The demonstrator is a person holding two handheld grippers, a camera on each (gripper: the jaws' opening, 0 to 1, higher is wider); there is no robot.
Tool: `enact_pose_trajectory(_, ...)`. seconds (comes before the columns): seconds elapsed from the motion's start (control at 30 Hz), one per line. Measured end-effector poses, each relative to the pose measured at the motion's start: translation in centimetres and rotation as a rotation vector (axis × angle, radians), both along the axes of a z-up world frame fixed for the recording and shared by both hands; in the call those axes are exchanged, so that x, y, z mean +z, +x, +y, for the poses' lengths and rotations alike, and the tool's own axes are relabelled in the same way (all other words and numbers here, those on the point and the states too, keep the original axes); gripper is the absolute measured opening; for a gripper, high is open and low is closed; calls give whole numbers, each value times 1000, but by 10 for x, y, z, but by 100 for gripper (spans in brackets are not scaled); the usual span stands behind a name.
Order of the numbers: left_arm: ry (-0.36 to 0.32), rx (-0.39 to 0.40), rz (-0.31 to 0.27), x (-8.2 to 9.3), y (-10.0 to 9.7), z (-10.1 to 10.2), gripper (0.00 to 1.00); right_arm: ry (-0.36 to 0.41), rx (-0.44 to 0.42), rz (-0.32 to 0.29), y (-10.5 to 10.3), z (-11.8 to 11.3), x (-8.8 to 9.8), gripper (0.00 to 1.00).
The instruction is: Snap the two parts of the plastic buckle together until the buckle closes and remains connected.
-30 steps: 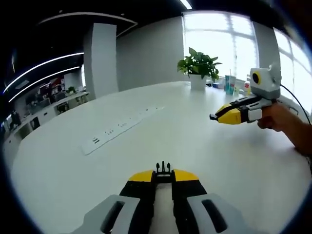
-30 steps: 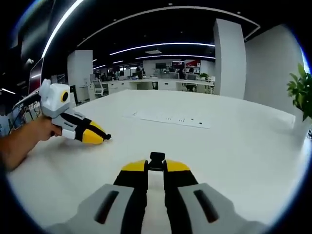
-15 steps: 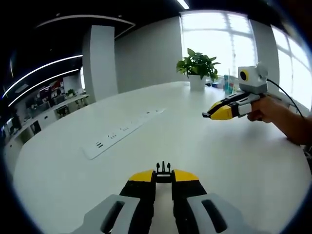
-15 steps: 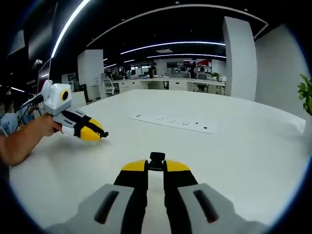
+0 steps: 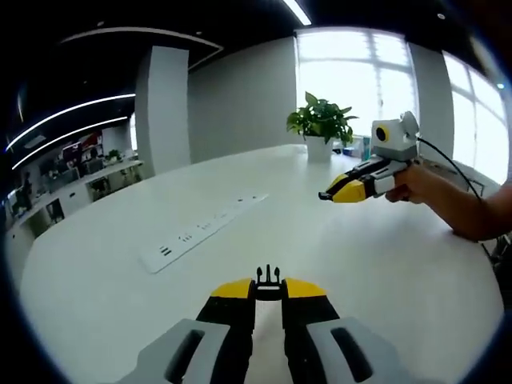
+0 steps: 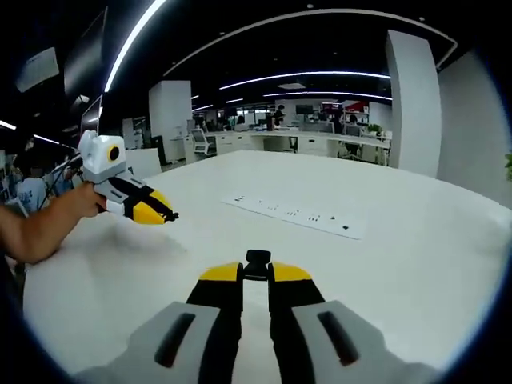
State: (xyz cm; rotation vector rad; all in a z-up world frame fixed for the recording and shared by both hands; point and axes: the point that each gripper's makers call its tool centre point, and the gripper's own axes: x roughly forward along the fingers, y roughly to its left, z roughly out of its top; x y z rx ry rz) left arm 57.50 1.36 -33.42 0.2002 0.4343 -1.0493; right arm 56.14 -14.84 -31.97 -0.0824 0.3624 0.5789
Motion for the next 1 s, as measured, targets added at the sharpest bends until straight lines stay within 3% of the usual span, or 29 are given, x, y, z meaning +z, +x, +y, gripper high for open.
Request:
enact_pose_trajectory(0.23,-42,-26,47,4,-5,-3,10,-39,14,-22,-1,-1,2,10)
enact_pose_trajectory(0.43,1,-38,38,-6,-4,-2,10,-48,50,-11,-8,5,-2,10)
enact_pose_trajectory(0.57,-56,-29,41,-3,-5,1,9,-47,67,-2,-11,6,-6,10)
enact_pose_trajectory(0.8,-19,-9,16,-10,-5,7,9,-49,72,-1,-13,3,-10,10)
enact_pose_trajectory(0.87,-71,4,37,-6,-5,8,9,-47,76,-1,-13,4,-11,10)
enact_pose_trajectory(1.0,-69,18,42,-9,-3,12,9,-44,83,1,-13,3,-13,10)
